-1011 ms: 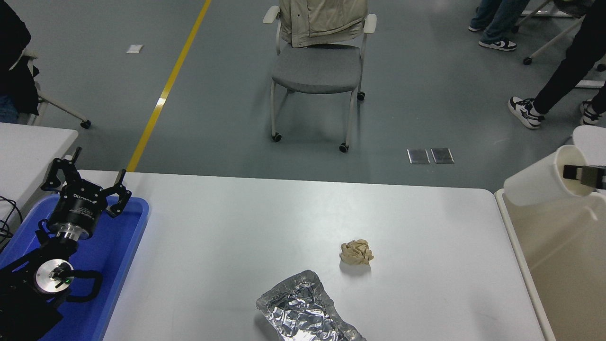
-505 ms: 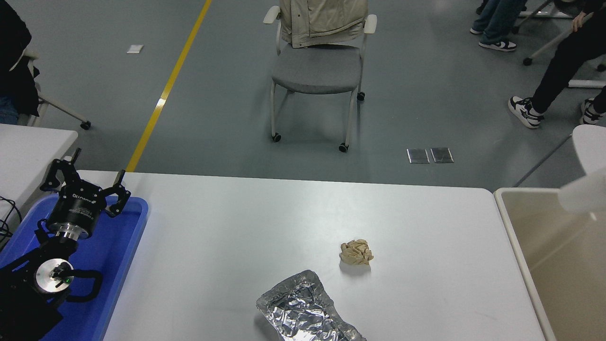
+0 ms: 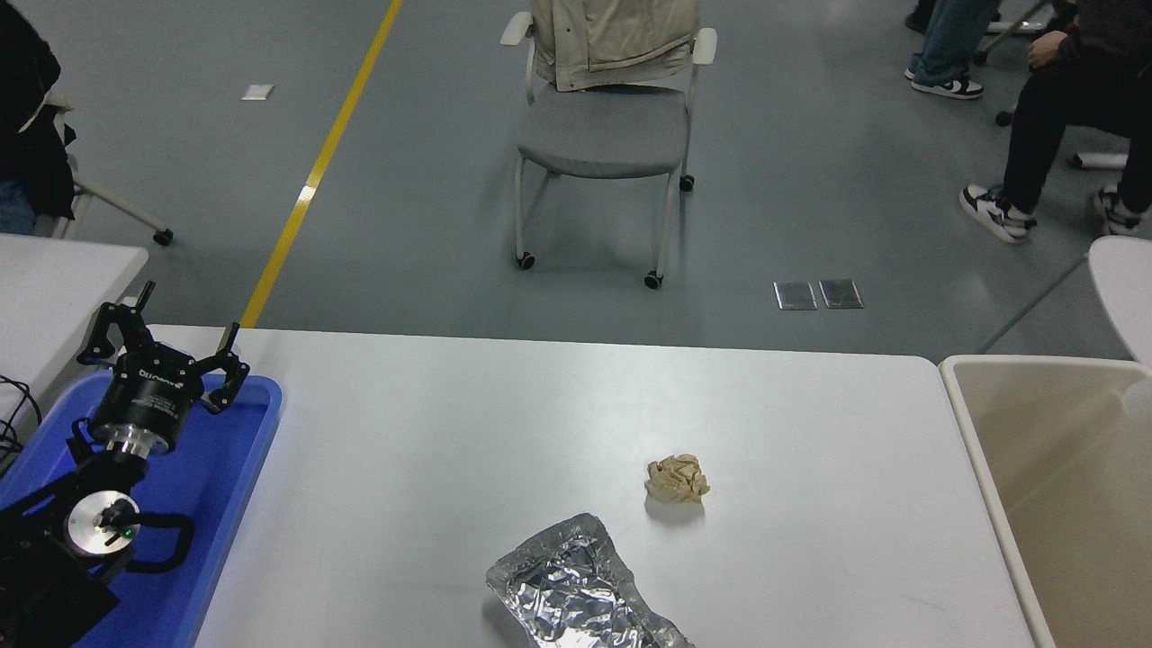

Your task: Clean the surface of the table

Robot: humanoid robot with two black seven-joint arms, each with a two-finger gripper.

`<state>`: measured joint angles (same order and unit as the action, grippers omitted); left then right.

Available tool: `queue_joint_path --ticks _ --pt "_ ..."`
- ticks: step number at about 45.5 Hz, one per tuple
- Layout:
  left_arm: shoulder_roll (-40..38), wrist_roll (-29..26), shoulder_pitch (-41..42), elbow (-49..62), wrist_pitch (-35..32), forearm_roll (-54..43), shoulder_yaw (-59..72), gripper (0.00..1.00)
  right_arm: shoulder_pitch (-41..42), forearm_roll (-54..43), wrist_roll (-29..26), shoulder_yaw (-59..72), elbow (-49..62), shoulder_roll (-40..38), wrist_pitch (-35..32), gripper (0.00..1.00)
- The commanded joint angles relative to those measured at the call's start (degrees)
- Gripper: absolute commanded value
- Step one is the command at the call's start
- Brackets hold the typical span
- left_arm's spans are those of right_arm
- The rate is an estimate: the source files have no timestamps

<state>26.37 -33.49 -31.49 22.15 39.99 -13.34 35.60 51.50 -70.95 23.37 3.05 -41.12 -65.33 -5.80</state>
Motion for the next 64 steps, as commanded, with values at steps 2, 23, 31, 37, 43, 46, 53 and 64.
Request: queue_joint_path --ticks 2,23,31,37,43,46,53,64 --pt "0.0 0.0 0.0 0.0 0.0 0.0 0.0 1.00 -3.9 2.0 1.8 0.0 12.1 7.0 0.5 0.00" --pt "0.0 0.0 -0.1 0.0 0.0 0.0 0.0 1.00 -10.2 2.1 8.5 0.2 36.3 21.2 1.7 0.00" --pt "0.0 0.0 0.0 0.0 0.0 0.1 0.0 1.00 -11.6 2.2 8.3 1.9 37.7 23.4 4.9 0.00" --pt "0.0 0.0 0.0 0.0 0.0 0.0 0.0 1.00 -12.2 5.0 8.3 4.2 40.9 26.3 6.3 0.00" --pt "0.0 0.0 0.0 0.0 0.0 0.0 0.0 1.00 -13.4 10.6 8.4 8.5 40.9 26.6 6.4 0.00" --pt "0.0 0.0 0.0 0.0 0.0 0.0 0.0 1.00 -13.4 13.2 8.4 11.4 41.0 27.0 6.8 0.00" --pt "0.0 0.0 0.0 0.0 0.0 0.0 0.0 1.00 -13.4 18.0 8.1 16.0 41.6 28.6 7.0 0.00" --pt "0.0 0.0 0.0 0.0 0.0 0.0 0.0 1.00 -13.5 19.4 7.6 17.5 41.6 28.9 7.0 0.00"
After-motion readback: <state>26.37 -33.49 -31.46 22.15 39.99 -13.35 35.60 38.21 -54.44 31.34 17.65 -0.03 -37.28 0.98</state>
